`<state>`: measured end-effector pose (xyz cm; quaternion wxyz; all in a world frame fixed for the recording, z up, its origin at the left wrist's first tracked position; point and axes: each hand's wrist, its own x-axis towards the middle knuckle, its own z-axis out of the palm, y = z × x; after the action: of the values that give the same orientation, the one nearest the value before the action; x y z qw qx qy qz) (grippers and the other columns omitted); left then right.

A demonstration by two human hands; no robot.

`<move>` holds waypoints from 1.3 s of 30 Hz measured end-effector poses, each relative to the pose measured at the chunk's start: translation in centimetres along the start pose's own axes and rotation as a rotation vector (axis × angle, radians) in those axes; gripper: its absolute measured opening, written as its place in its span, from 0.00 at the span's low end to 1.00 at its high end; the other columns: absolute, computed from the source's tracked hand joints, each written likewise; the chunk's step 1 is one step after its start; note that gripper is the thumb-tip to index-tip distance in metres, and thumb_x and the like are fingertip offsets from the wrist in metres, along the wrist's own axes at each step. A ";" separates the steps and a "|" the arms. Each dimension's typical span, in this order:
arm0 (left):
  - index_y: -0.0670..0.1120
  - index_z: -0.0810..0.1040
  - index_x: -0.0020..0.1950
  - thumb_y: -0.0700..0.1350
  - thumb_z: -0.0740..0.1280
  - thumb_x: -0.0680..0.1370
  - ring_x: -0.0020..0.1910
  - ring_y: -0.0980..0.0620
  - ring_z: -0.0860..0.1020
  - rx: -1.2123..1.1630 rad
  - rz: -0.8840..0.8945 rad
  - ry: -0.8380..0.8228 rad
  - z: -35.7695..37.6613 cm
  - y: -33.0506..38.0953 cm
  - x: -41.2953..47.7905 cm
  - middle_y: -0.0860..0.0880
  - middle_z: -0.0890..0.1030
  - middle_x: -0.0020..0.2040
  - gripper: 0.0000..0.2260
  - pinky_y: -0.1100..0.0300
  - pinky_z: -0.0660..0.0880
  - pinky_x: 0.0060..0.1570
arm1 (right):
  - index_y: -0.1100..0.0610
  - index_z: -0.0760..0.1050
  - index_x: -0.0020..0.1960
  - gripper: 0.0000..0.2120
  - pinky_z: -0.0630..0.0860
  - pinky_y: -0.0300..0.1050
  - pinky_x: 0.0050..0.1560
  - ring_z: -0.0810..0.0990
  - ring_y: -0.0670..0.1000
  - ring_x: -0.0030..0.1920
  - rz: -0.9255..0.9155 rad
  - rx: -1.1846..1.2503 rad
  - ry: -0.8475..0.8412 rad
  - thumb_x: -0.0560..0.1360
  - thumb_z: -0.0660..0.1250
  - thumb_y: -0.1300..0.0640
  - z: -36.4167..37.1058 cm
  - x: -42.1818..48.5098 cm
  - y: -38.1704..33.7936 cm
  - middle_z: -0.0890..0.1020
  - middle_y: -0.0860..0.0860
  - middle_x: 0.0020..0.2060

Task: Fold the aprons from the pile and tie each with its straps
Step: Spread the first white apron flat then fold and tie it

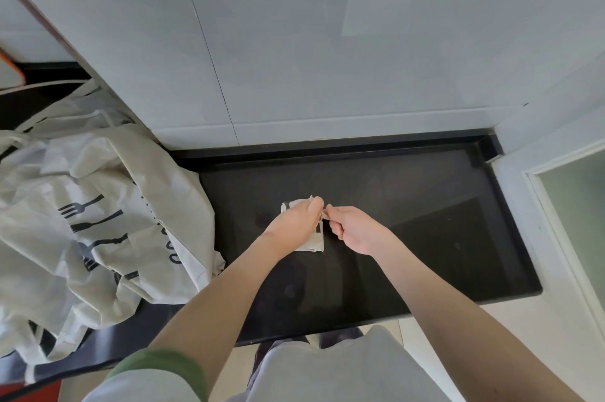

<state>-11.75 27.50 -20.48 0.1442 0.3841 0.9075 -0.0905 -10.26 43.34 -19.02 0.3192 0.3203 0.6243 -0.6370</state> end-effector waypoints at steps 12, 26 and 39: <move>0.51 0.60 0.56 0.45 0.72 0.75 0.41 0.54 0.74 -0.925 -0.485 0.262 -0.8 0.8 1.6 0.53 0.69 0.47 0.21 0.66 0.74 0.39 | 0.62 0.79 0.55 0.10 0.60 0.38 0.30 0.58 0.46 0.30 0.127 0.079 0.122 0.76 0.70 0.59 0.5 -0.2 -0.8 0.69 0.51 0.33; 0.47 0.72 0.54 0.47 0.62 0.81 0.43 0.53 0.77 -0.731 -0.255 0.083 -1.5 -0.5 2.6 0.51 0.75 0.50 0.05 0.60 0.77 0.48 | 0.53 0.77 0.43 0.04 0.65 0.40 0.34 0.61 0.47 0.30 0.080 -0.035 0.181 0.77 0.69 0.57 0.8 -0.5 -1.1 0.70 0.52 0.31; 0.46 0.67 0.47 0.38 0.59 0.82 0.37 0.57 0.67 -0.851 -0.242 0.079 -0.5 -0.3 1.0 0.52 0.68 0.47 0.05 0.68 0.66 0.37 | 0.57 0.79 0.45 0.08 0.77 0.46 0.52 0.80 0.55 0.53 -0.058 0.097 0.210 0.80 0.63 0.61 0.6 1.5 0.5 0.82 0.54 0.47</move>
<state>-12.69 28.09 -20.26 0.2432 0.1849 0.9071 0.2896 -10.79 42.72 -20.52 0.2178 0.3821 0.6316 -0.6385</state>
